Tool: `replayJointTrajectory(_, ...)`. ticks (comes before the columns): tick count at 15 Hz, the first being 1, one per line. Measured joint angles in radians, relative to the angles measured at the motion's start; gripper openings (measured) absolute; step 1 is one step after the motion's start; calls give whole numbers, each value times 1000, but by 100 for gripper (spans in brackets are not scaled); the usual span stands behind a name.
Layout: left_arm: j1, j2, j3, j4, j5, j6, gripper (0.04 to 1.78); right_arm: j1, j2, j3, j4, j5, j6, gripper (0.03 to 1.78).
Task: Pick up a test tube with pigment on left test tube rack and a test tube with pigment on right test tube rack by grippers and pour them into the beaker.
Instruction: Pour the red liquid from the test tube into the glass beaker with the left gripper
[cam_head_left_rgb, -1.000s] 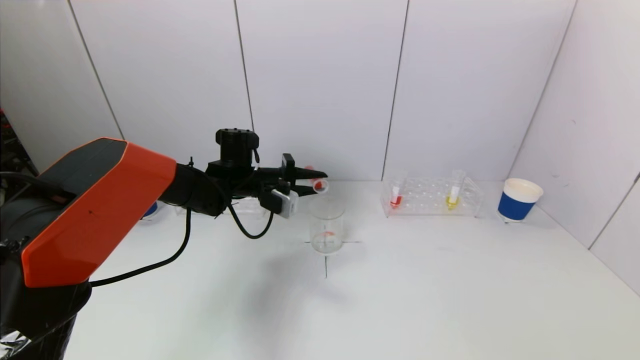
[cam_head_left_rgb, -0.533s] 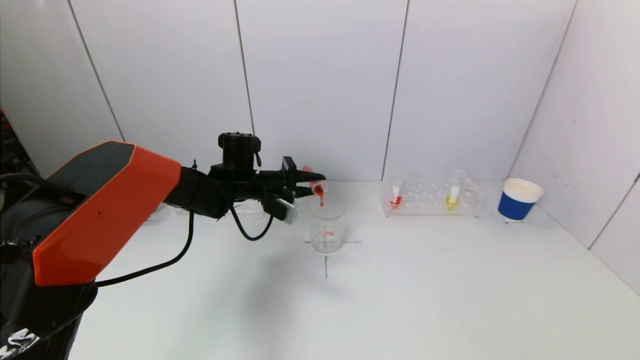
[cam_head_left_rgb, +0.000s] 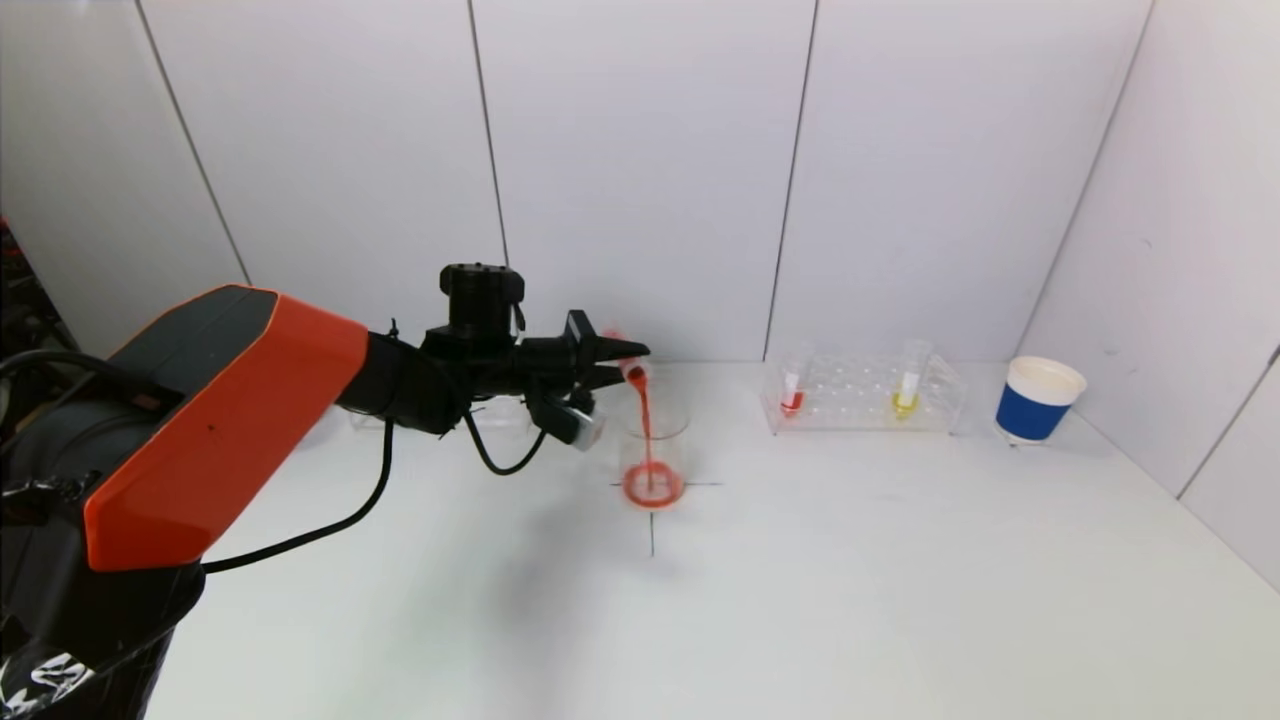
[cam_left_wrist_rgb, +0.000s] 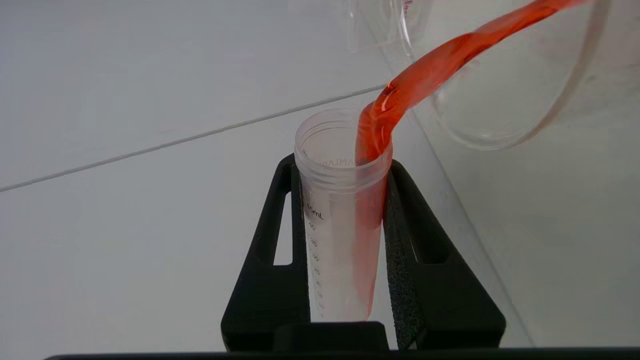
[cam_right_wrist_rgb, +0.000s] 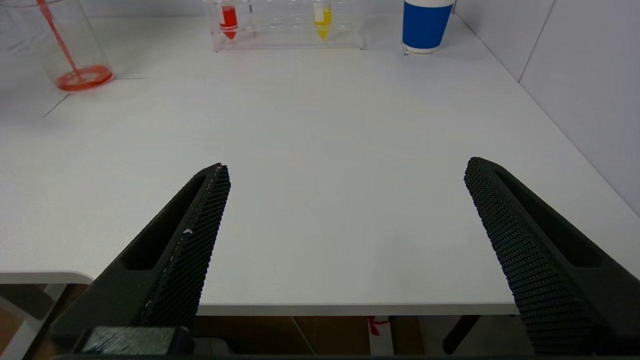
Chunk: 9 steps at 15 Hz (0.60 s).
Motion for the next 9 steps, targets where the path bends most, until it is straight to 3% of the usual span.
replayJointTrajectory(9,-9,-23,-11,-6,1,47,45,0,0,0,0,0,0,171)
